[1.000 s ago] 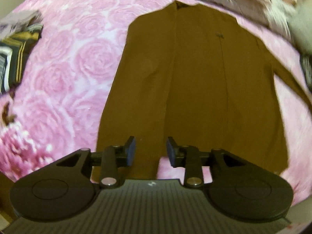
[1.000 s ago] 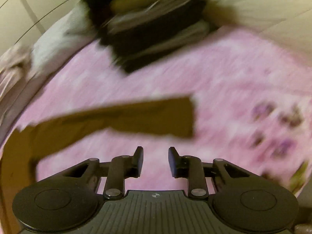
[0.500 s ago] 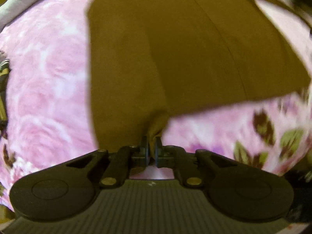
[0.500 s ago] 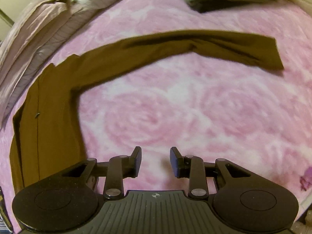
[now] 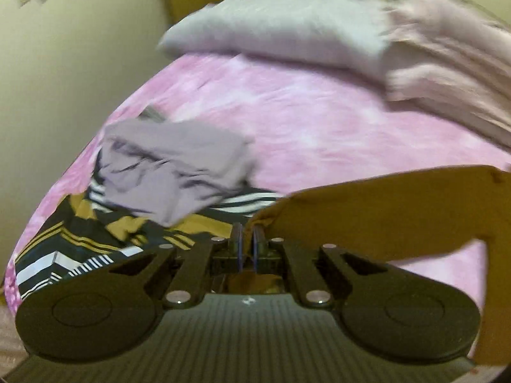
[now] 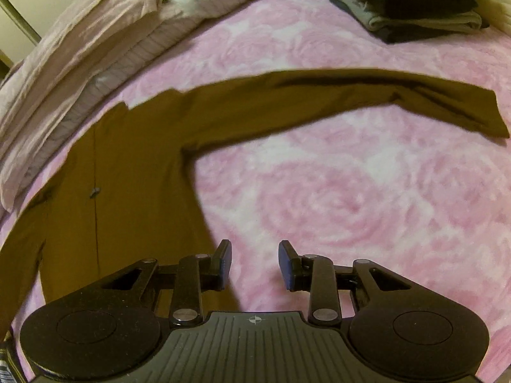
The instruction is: Fold large clothes
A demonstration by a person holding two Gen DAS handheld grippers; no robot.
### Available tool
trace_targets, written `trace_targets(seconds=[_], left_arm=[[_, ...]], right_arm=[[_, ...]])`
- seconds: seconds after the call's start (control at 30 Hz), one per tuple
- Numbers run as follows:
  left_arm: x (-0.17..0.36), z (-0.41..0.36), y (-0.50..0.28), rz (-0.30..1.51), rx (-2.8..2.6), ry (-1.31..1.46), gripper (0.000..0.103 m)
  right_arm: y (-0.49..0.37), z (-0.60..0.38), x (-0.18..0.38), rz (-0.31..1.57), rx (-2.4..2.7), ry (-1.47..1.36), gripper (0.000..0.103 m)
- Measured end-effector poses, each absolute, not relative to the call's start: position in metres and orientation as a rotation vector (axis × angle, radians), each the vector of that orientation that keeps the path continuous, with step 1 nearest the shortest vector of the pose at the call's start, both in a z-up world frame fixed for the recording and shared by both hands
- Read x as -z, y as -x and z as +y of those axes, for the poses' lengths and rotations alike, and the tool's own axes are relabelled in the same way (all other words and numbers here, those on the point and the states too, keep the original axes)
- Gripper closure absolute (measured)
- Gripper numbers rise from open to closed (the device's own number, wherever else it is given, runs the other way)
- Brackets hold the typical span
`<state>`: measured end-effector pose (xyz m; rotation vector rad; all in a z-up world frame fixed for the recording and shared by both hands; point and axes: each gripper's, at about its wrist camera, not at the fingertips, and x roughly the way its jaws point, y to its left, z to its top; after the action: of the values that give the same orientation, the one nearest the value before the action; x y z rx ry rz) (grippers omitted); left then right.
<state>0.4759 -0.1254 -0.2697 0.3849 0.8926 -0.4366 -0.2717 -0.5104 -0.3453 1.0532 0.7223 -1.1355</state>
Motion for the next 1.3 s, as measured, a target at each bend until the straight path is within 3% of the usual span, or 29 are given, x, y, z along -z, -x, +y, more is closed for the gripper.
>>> trace_targets(seconds=[0.03,0.2,0.37,0.57,0.77,0.8,0.83,0.87,1.07,1.13,1.23,1.3], left_arm=[[0.284,-0.128,-0.491,0.91,0.402,-0.403,0.088],[0.32,-0.127,-0.488,0.926,0.285,-0.411,0.085],[0.323,-0.112,-0.406,1.02,0.53,-0.324,0.085],[0.359,-0.135,-0.261,1.323,1.13,-0.323,0.083],[0.394,-0.143,-0.223,1.429,1.141,-0.261,0.08],[0.397,-0.142,-0.223,1.443,1.136,-0.24,0.083],[0.399,-0.141,-0.223,1.454,1.153,-0.234,0.096],[0.398,-0.141,-0.218,1.45,1.17,-0.252,0.096],[0.388,-0.097,-0.223,1.462,1.039,-0.173,0.095],[0.387,-0.1,-0.217,1.446,0.999,-0.228,0.091],[0.382,-0.108,-0.21,1.414,0.909,-0.347,0.087],[0.364,-0.11,-0.202,1.299,0.836,-0.367,0.087]], right_arm=[[0.269,-0.508,0.348,0.736,1.141,-1.057,0.074],[0.272,-0.489,0.351,0.768,1.136,-1.078,0.071],[0.284,-0.455,0.35,0.791,1.11,-1.086,0.06],[0.286,-0.418,0.368,0.799,1.025,-1.131,0.06],[0.285,-0.395,0.386,0.801,0.982,-1.085,0.06],[0.285,-0.392,0.389,0.793,0.97,-1.085,0.061],[0.282,-0.389,0.39,0.792,0.945,-1.073,0.086],[0.278,-0.386,0.389,0.813,0.909,-1.041,0.103],[0.287,-0.381,0.389,0.892,0.934,-1.048,0.103],[0.276,-0.382,0.388,1.016,0.932,-0.97,0.097],[0.257,-0.381,0.373,1.112,1.021,-0.785,0.072],[0.246,-0.372,0.356,1.048,1.043,-0.621,0.069]])
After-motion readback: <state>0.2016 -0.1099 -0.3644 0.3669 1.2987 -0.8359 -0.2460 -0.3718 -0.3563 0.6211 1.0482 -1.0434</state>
